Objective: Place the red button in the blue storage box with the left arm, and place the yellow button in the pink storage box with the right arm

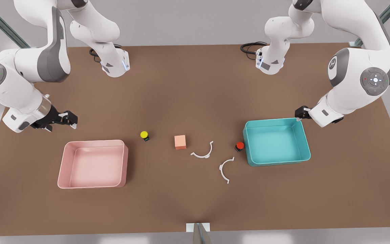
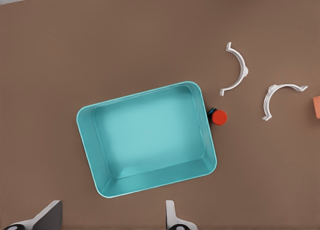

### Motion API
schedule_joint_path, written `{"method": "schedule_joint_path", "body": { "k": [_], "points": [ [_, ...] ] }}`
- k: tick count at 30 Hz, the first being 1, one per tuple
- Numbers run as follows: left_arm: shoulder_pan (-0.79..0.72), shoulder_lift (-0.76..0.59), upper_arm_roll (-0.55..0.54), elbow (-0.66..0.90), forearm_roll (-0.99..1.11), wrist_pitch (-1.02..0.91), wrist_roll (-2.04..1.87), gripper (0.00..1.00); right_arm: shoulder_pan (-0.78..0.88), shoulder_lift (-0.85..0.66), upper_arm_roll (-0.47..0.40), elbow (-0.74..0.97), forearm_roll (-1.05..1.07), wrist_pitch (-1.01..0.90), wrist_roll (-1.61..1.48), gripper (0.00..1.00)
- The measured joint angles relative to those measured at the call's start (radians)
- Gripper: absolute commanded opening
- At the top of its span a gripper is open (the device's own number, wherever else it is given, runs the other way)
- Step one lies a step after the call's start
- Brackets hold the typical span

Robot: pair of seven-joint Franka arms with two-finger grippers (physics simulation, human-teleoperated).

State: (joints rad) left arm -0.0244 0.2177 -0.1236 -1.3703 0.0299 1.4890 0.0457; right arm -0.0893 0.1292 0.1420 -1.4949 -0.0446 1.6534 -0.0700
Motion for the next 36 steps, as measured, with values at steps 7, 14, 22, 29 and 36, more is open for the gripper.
{"method": "schedule_joint_path", "body": {
  "k": [7, 14, 22, 29, 36],
  "points": [
    [-0.121, 0.08, 0.001, -0.029, -0.033, 0.071, -0.276, 1.0, -0.005, 0.002, 0.001, 0.0, 0.001, 0.001, -0.002, 1.0],
    [-0.261, 0.168, 0.006, -0.12, -0.011, 0.3, -0.896, 1.0, 0.032, 0.12, 0.074, 0.029, 0.009, 0.052, 0.002, 1.0],
    [-0.337, 0.253, 0.02, -0.174, -0.007, 0.402, -1.509, 1.0, 0.314, 0.194, 0.12, -0.237, -0.006, 0.238, 0.115, 1.0],
    [-0.37, 0.287, 0.037, -0.243, -0.015, 0.467, -1.9, 1.0, 0.295, 0.242, 0.131, -0.398, -0.007, 0.425, 0.216, 1.0],
    [-0.366, 0.352, 0.045, -0.255, -0.014, 0.526, -2.16, 1.0, 0.271, 0.274, 0.131, -0.512, -0.007, 0.6, 0.286, 1.0]
  ]
}}
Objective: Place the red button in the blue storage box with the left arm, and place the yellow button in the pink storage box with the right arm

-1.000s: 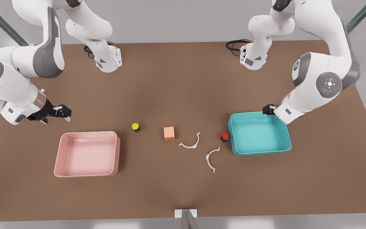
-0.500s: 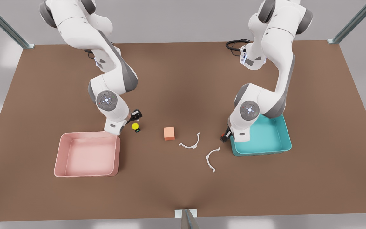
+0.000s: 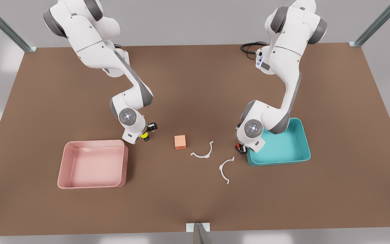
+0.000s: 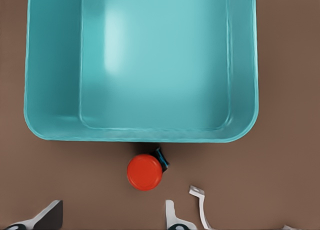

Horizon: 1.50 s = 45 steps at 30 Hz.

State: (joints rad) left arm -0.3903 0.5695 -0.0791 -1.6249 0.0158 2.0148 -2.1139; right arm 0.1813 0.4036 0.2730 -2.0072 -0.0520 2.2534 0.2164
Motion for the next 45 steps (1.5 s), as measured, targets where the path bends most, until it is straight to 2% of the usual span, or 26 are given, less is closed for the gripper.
{"method": "schedule_joint_path", "body": {
  "k": [7, 14, 16, 17, 21, 23, 24, 28, 29, 31, 37, 41, 45],
  "points": [
    [-0.004, 0.028, 0.002, -0.002, 0.01, 0.047, -0.077, 1.0, -0.022, 0.096, 0.0, -0.019, -0.003, 0.119, 0.044, 1.0],
    [-0.007, 0.049, 0.005, -0.002, 0.074, 0.065, -0.016, 1.0, -0.023, 0.114, 0.001, -0.049, -0.006, 0.177, 0.073, 0.98],
    [-0.007, 0.061, 0.005, -0.002, 0.084, 0.071, 0.005, 1.0, -0.022, 0.111, 0.001, -0.05, -0.006, 0.177, 0.079, 0.72],
    [-0.008, 0.071, 0.005, -0.001, 0.088, 0.076, 0.015, 1.0, -0.022, 0.11, 0.001, -0.05, -0.005, 0.177, 0.081, 0.63],
    [-0.01, 0.099, 0.004, 0.002, 0.092, 0.098, 0.047, 1.0, -0.022, 0.11, 0.001, -0.051, -0.005, 0.169, 0.088, 0.6],
    [-0.009, 0.113, 0.004, 0.001, 0.091, 0.11, 0.061, 1.0, -0.023, 0.111, 0.002, -0.049, -0.003, 0.164, 0.089, 0.39],
    [-0.009, 0.119, 0.004, 0.001, 0.091, 0.115, 0.067, 1.0, -0.023, 0.111, 0.002, -0.048, 0.001, 0.163, 0.087, 0.35],
    [-0.009, 0.127, 0.004, -0.005, 0.089, 0.129, 0.087, 1.0, -0.021, 0.105, 0.003, -0.034, 0.0, 0.159, 0.079, 0.35],
    [-0.009, 0.128, 0.004, -0.006, 0.089, 0.131, 0.091, 0.97, -0.02, 0.089, 0.008, -0.03, -0.003, 0.158, 0.077, 0.35],
    [-0.008, 0.132, 0.004, -0.007, 0.088, 0.134, 0.095, 0.76, -0.02, 0.044, 0.014, 0.017, -0.008, 0.136, 0.074, 0.35],
    [-0.006, 0.134, 0.004, -0.007, 0.088, 0.14, 0.103, 0.67, -0.06, -0.038, 0.003, 0.169, -0.013, 0.031, 0.055, 0.35],
    [-0.006, 0.133, 0.004, -0.006, 0.088, 0.141, 0.107, 0.58, -0.09, -0.114, -0.124, 0.178, -0.007, -0.059, -0.003, 0.36],
    [-0.008, 0.131, 0.004, -0.001, 0.088, 0.141, 0.11, 0.56, -0.092, -0.084, -0.259, 0.18, 0.022, -0.102, -0.091, 0.37]
  ]
}}
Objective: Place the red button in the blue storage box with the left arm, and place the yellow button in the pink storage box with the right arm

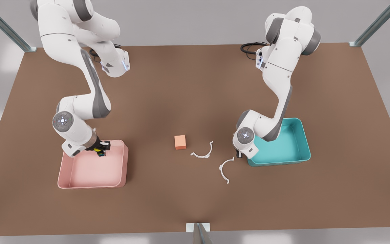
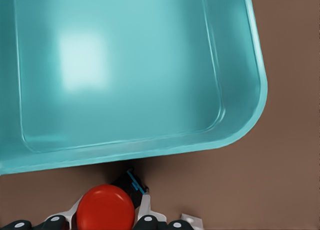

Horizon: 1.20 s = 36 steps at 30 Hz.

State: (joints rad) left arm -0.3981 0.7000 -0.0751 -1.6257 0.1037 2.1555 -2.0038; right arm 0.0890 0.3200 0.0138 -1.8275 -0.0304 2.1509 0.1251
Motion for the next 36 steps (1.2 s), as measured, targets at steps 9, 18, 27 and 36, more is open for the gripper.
{"method": "schedule_joint_path", "body": {
  "k": [9, 18, 27, 36],
  "points": [
    [-0.012, -0.176, -0.007, 0.039, 0.0, -0.132, 0.016, 0.55, -0.018, 0.215, -0.099, 0.11, 0.036, 0.027, -0.19, 1.0],
    [0.144, -0.255, -0.004, -0.012, -0.039, -0.392, 0.079, 0.55, -0.161, -0.185, 0.144, 0.209, -0.006, -0.102, -0.26, 1.0],
    [0.221, -0.21, 0.002, -0.047, -0.039, -0.401, 0.168, 1.0, -0.145, -0.271, 0.125, 0.163, -0.031, -0.33, -0.217, 1.0],
    [0.331, -0.405, 0.029, 0.187, -0.076, -0.401, 0.695, 1.0, -0.06, -0.272, 0.131, 0.185, -0.034, -0.4, -0.18, 1.0]
  ]
}}
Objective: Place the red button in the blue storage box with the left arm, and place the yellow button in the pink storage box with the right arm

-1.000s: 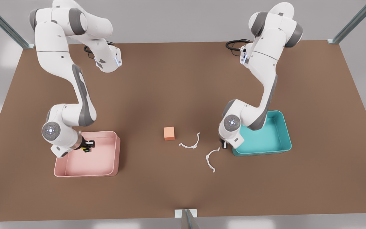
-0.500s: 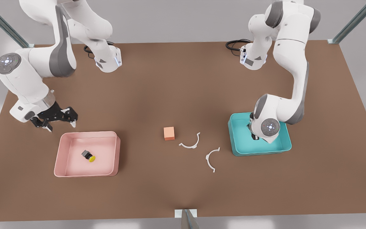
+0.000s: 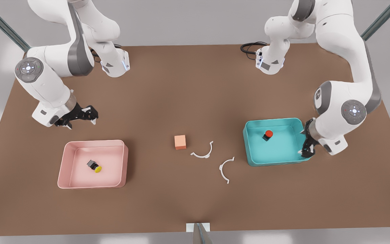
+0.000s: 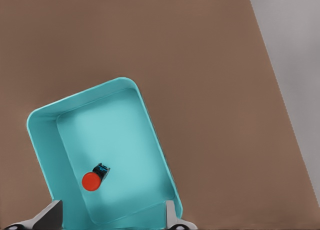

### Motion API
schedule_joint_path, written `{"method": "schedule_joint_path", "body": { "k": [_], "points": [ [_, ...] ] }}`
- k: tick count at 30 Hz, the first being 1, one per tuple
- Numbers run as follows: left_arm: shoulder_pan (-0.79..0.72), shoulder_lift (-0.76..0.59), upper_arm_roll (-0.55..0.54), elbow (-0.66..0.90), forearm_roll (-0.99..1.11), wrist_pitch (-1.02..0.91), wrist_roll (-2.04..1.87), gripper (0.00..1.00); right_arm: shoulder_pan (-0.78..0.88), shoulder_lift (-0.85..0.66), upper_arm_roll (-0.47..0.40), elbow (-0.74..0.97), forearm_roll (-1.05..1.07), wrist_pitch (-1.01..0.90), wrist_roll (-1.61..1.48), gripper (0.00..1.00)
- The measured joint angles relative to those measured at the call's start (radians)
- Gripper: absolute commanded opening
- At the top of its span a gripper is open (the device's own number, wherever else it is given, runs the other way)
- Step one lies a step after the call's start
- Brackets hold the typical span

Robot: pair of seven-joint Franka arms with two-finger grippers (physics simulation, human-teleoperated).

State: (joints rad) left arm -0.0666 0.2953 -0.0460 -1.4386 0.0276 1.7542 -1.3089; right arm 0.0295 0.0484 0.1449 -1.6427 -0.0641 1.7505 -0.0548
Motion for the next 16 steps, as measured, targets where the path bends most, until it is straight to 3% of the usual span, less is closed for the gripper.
{"method": "schedule_joint_path", "body": {
  "k": [5, 16],
  "points": [
    [0.01, -0.192, 0.003, -0.012, -0.01, -0.082, 0.359, 1.0, -0.001, 0.0, 0.0, 0.011, 0.0, -0.015, 0.012, 1.0],
    [0.006, -0.193, 0.003, -0.021, -0.012, -0.152, 0.871, 1.0, -0.059, 0.0, 0.001, 0.017, -0.004, -0.036, 0.026, 1.0]
  ]
}}
